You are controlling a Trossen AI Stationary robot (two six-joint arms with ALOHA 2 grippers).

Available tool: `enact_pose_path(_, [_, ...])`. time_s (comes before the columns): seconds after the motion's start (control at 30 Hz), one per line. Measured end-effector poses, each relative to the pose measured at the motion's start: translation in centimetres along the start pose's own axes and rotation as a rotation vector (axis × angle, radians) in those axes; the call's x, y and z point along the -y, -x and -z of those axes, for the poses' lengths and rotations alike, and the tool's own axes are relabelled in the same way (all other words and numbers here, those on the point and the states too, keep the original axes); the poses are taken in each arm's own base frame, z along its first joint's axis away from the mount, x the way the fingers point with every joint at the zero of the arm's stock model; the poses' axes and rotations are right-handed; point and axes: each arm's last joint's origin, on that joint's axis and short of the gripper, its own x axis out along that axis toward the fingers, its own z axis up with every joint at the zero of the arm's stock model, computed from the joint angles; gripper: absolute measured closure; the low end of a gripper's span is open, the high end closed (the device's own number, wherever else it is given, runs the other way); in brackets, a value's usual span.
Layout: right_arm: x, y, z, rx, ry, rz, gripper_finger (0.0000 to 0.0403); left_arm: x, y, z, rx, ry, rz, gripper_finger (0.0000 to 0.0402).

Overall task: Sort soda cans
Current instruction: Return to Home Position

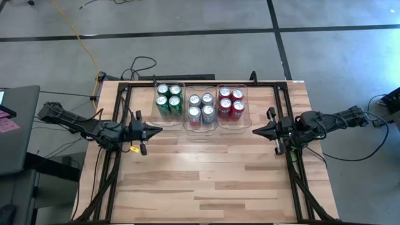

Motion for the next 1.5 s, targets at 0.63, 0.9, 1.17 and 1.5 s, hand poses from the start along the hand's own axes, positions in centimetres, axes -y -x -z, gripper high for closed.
enact_pose_path(0.63, [0.5,2.0,5.2,0.085,-0.072,0.015,0.04,0.0,-0.2,1.1,-0.075,0.032,-0.021,0.0401])
enact_pose_path(0.9, [1.2,2.6,5.9,0.121,-0.09,0.079,0.04,0.7,-1.4,1.2,-0.058,0.023,-0.023,0.0401])
enact_pose_path(1.17, [1.4,2.9,6.1,0.124,-0.073,0.097,0.04,1.3,-2.9,1.4,-0.051,0.028,-0.008,0.0401])
enact_pose_path(1.5, [1.3,2.9,6.1,0.117,-0.075,0.084,0.04,0.2,-1.3,2.0,-0.148,-0.004,-0.011,0.0401])
